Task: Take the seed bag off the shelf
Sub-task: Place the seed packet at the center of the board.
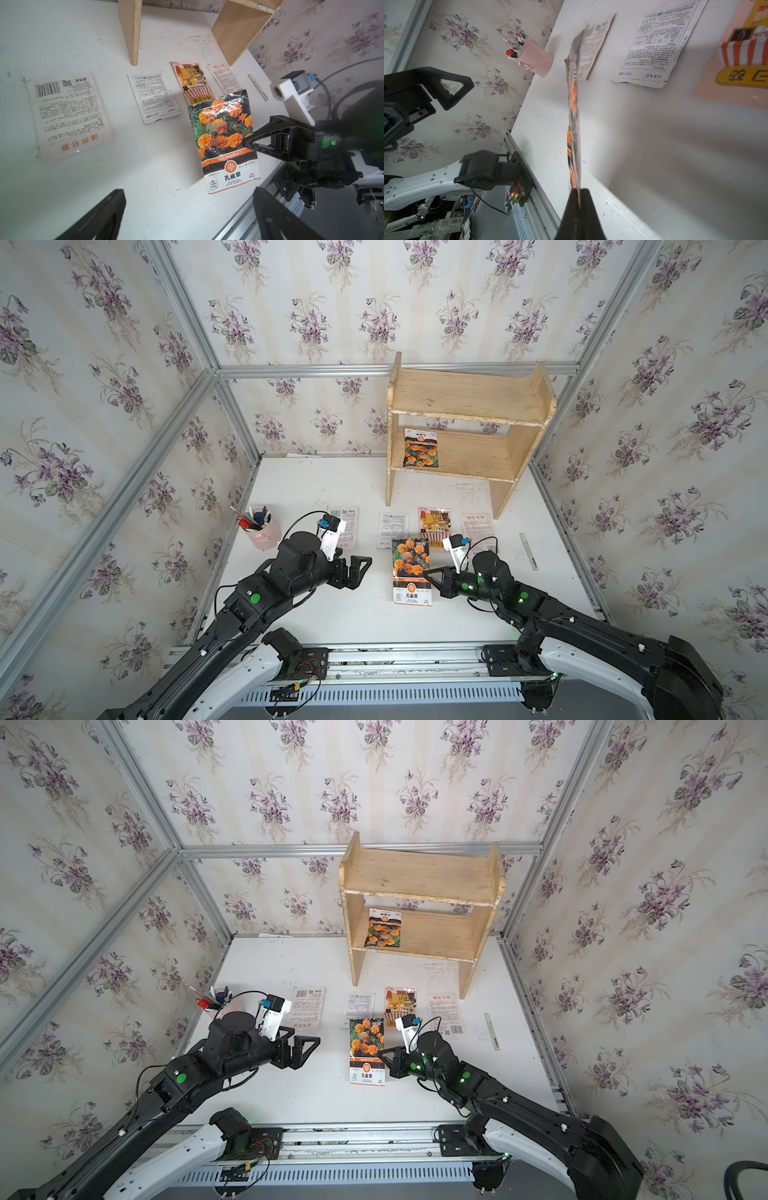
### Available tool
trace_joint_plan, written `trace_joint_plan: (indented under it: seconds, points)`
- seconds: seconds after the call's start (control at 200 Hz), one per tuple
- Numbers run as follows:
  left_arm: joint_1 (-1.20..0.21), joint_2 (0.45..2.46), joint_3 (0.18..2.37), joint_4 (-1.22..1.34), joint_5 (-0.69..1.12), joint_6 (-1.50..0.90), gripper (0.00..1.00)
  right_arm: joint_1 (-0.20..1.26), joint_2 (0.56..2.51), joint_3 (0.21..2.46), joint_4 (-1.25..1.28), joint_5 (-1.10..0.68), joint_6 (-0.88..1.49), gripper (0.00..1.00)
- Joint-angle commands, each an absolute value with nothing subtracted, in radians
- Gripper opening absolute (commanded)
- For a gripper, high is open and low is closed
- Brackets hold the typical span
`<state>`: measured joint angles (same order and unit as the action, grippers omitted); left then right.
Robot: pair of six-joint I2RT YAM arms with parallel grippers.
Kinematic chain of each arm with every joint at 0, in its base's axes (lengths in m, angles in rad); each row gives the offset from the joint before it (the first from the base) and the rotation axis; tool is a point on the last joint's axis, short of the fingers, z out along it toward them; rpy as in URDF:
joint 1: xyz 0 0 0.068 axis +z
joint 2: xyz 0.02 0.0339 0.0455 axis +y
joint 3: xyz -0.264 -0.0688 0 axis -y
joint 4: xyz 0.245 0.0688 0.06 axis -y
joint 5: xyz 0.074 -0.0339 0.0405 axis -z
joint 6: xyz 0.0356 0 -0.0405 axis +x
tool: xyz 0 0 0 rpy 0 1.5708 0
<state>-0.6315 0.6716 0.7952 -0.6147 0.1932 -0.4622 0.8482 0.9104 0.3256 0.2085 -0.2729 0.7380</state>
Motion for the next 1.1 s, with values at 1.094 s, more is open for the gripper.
trace_joint_plan:
  seconds: [1.094]
  points:
    - [-0.632,0.558,0.714,-0.633,0.147,-0.444,1.00,1.164,1.794,0.639,0.690,-0.116,0.993,0.00]
